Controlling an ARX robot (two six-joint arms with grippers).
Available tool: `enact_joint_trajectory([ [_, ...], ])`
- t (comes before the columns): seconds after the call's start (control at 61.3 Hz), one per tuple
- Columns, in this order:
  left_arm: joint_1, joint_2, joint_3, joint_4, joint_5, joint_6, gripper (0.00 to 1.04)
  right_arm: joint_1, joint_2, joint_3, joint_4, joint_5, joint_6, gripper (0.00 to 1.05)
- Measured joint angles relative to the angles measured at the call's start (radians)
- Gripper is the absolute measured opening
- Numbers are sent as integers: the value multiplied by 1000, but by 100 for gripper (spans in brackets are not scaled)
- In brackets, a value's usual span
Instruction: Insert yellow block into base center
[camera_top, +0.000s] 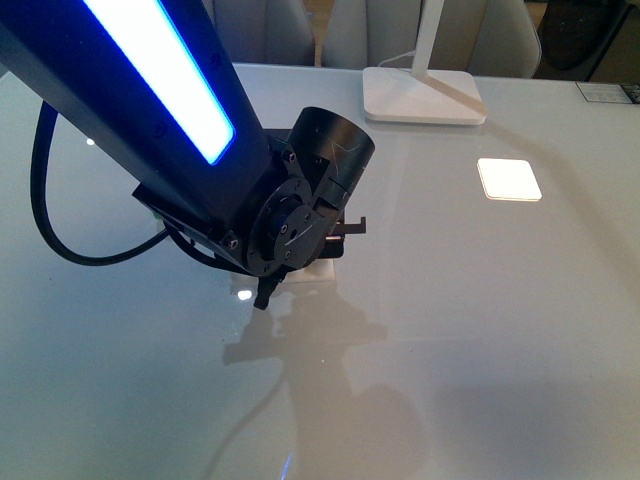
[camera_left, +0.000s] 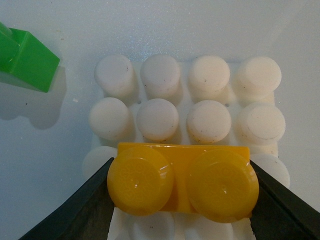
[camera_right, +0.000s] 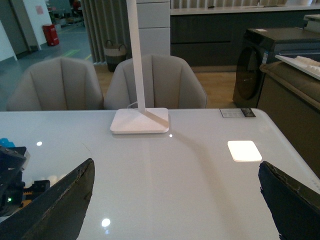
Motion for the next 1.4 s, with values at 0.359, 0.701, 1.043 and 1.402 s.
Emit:
enact_joint_trajectory([
  [0.359, 4, 9, -36, 87, 1, -26, 64, 0, 0, 0, 0, 0, 0, 96],
  [0.701, 5, 9, -75, 175, -14, 8, 64, 0, 0, 0, 0, 0, 0, 96],
  [1.043, 4, 14, -87, 214, -22, 41, 64, 0, 0, 0, 0, 0, 0, 96],
  [1.402, -1, 22, -87, 219, -26, 76, 64, 0, 0, 0, 0, 0, 0, 96],
])
